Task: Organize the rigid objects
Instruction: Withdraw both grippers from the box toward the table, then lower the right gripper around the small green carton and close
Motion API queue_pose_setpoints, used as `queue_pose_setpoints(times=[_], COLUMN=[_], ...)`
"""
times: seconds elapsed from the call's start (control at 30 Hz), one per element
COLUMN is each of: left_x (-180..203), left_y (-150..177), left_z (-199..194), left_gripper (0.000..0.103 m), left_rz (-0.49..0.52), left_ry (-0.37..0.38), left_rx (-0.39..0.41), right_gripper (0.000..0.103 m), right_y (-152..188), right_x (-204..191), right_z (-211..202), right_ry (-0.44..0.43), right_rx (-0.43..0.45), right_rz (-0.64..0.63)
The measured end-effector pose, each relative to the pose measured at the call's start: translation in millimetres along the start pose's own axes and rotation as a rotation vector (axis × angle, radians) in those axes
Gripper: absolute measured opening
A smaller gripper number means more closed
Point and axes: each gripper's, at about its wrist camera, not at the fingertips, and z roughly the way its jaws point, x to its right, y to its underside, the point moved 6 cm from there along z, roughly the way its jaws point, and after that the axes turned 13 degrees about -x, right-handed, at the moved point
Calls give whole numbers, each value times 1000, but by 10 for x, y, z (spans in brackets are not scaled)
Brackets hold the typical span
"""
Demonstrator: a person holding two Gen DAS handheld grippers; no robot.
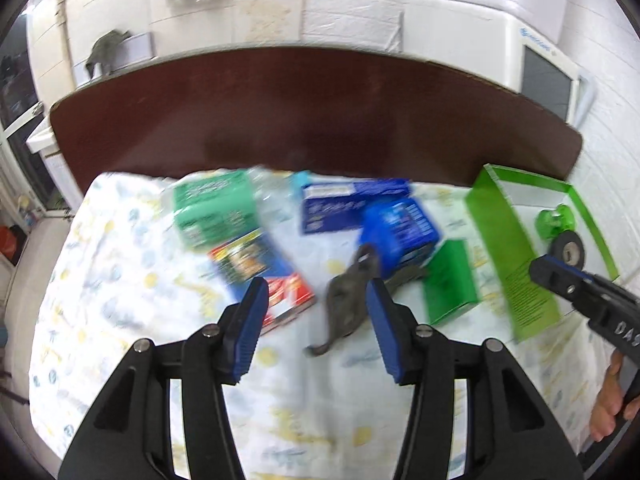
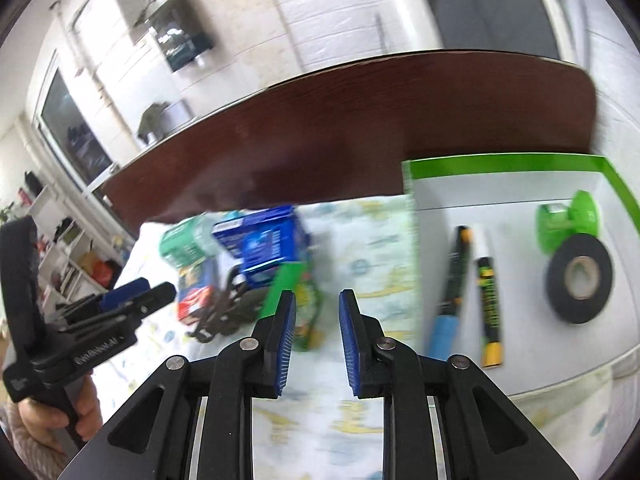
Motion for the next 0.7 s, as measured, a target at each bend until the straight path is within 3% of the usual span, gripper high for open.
queue_pose_setpoints(times=[0.1,0.3,0.5,0.57,0.6,0.63,0.7], left_x=[-176,-158,-161,-167,-173,-178,-207], left_y=[132,255,278,276,276,277,279], left_z=[51,49,81,86,88,87,91], left_gripper=[49,49,49,49,49,49,49], left_rz=[-17,50,56,58,59,60,53], left_ry=[13,55,110,118,121,122,124], left_rx=[-25,-13,-16,-18,-19,-20,-20], right_gripper=[24,47,47,44,27,20,20], right_y=[33,138,115,86,77,77,103], right_x=[-243,-400,-371,-332,-302,-279,-259], right_z=[116,368,528,589,621,647,638], right_ry=[6,123,190,210,221,217,195], right_rx=[-25,-63,-73,-71,-76,-86,-91], right_rz=[-32,-31,-4,5,12,19,24])
